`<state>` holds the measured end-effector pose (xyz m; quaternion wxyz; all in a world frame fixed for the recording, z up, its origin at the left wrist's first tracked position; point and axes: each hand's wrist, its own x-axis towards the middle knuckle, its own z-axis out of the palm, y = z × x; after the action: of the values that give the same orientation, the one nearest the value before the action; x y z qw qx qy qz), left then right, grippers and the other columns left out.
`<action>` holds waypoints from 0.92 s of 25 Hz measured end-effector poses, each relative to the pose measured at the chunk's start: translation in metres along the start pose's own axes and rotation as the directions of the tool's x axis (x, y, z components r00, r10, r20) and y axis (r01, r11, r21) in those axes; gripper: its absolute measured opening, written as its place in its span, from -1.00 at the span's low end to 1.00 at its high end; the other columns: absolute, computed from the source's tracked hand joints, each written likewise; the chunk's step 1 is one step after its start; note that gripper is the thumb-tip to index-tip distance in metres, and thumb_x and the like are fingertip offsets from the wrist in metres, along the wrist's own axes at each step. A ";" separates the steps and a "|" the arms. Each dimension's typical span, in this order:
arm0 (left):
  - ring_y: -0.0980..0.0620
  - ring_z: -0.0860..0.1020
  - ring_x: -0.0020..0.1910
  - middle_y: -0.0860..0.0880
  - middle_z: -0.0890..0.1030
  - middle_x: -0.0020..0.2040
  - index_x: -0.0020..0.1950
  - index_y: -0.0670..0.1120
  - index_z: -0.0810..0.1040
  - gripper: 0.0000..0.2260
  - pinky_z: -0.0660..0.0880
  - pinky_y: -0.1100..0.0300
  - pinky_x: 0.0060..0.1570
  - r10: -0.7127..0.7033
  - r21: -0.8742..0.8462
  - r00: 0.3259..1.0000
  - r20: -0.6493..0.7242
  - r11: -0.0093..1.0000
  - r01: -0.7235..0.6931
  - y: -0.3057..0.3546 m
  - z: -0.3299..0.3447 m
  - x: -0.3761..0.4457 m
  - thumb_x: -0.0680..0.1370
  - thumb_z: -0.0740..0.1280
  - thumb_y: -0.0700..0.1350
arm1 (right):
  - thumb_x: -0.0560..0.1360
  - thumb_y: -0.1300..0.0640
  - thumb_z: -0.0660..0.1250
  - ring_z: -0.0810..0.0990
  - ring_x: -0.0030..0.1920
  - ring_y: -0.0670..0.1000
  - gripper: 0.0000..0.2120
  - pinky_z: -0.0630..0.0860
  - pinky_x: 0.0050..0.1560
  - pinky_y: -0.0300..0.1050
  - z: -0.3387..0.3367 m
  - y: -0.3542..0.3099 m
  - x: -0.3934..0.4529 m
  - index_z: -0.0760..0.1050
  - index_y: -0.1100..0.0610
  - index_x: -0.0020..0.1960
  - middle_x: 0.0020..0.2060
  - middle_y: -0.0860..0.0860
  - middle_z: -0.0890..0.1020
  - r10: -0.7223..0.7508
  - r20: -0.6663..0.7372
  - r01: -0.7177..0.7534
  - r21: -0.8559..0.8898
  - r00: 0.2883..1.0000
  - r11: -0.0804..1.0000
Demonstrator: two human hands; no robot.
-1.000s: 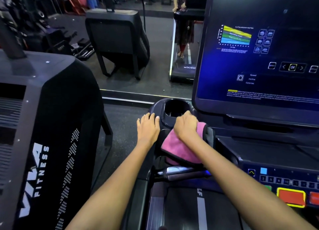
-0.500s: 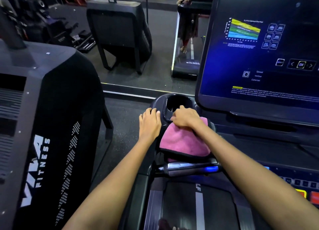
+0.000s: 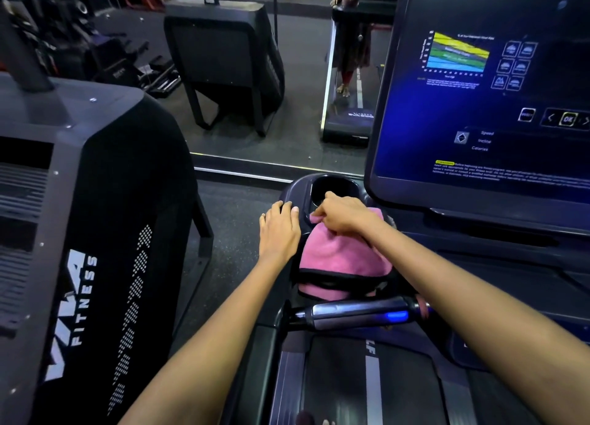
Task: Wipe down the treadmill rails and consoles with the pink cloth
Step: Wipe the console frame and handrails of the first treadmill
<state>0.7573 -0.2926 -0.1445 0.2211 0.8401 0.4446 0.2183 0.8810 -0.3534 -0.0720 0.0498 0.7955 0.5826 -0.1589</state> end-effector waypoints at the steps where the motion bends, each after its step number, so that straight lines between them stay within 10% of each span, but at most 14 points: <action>1: -0.11 0.39 0.28 -0.13 0.44 0.28 0.27 -0.16 0.44 -0.68 0.19 -0.01 0.33 0.001 0.003 1.000 0.000 1.000 -0.001 -0.001 0.001 0.001 0.65 0.02 -0.08 | 0.54 0.15 0.18 0.52 0.09 0.18 -0.77 0.36 -0.05 -0.05 -0.001 -0.002 0.001 0.53 -0.07 -0.19 -0.01 0.05 0.38 0.000 -0.025 -0.001 -0.039 1.000 0.999; 11: -0.16 0.42 0.21 -0.14 0.47 0.22 0.21 -0.15 0.47 -0.69 0.22 -0.02 0.27 0.002 0.030 1.000 -0.007 1.000 -0.002 -0.002 0.000 0.001 0.64 0.02 -0.08 | 0.52 0.18 0.22 0.48 0.20 0.13 -0.69 0.38 0.13 -0.08 -0.003 0.000 0.005 0.51 -0.05 0.22 0.20 0.04 0.44 0.020 -0.011 -0.019 0.011 1.000 1.000; 23: -0.13 0.34 0.35 -0.15 0.40 0.37 0.37 -0.15 0.39 -0.62 0.13 0.00 0.37 -0.027 -0.012 0.999 0.031 1.000 0.027 0.000 -0.004 -0.005 0.65 -0.01 -0.05 | 0.55 0.21 0.18 0.51 0.24 0.10 -0.67 0.46 0.07 -0.06 0.006 -0.014 -0.012 0.44 0.10 0.30 0.25 0.00 0.51 0.145 -0.077 -0.164 -0.482 0.986 0.861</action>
<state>0.7528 -0.2968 -0.1424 0.2360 0.8359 0.4511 0.2052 0.8635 -0.3618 -0.0726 0.2496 0.8043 0.5391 0.0125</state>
